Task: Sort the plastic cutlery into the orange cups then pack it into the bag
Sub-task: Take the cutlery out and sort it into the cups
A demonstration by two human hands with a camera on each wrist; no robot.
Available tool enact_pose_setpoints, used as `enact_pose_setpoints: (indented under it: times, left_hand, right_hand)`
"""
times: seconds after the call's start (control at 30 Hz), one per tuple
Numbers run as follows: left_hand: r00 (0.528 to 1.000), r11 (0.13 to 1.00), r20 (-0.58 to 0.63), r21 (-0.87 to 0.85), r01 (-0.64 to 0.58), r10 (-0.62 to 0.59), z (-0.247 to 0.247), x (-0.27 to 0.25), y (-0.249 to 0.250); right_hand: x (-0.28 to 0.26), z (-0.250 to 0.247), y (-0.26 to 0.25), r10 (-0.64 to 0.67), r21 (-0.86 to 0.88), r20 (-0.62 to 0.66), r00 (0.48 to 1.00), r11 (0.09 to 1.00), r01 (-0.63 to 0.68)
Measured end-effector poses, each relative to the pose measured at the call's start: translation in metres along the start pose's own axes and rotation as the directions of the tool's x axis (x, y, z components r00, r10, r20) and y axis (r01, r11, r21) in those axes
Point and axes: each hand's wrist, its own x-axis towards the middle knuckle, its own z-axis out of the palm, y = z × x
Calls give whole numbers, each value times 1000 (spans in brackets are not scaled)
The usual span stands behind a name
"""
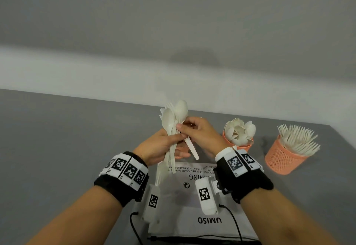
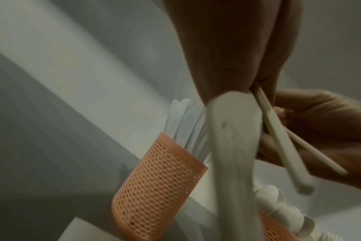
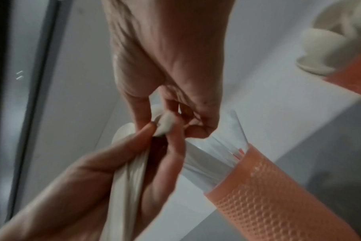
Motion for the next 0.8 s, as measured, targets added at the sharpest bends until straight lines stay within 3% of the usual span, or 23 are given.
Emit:
enact_pose_setpoints:
  times: [0.07,0.13,0.23,0.33,0.47,0.57,0.63,0.73,0.8]
  left_hand:
    - [999,999,27,36,32,-33,1,1,2]
    - [996,997,72,68,44,-49,4,2,3]
    - [996,989,78,144,20,-31,8,2,3]
    - [999,979,35,196,-46,40,10,2,4]
    - [987,995,-146,-73,-74,63,6,10,6]
    - [984,963,-177,-258,-83,37,20,14,6]
    - [983,939,-181,-337,-76,15,23,15,7]
    - [981,917,-193,-385,-103,29,28,18,11]
    - [973,881,-220,-443,-168,75,32,18,14]
  right_hand:
    - [-3,-4,1,50,142,82,995,988,-61]
    - [-4,-10,3,65,169,141,988,982,-89]
    - [-7,-16,3,83,169,179,980,979,-114]
    - [-9,-17,3,105,65,126,986,991,-114]
    - [-12,-22,6,98,-24,-7,995,995,-98]
    - [-28,-36,5,-103,-110,-133,986,990,89]
    - [-32,-34,2,-211,-102,-122,970,975,199]
    - [-40,-24,1,-199,-96,-43,979,976,194]
    - [-45,-20,4,-195,-220,-33,980,958,183]
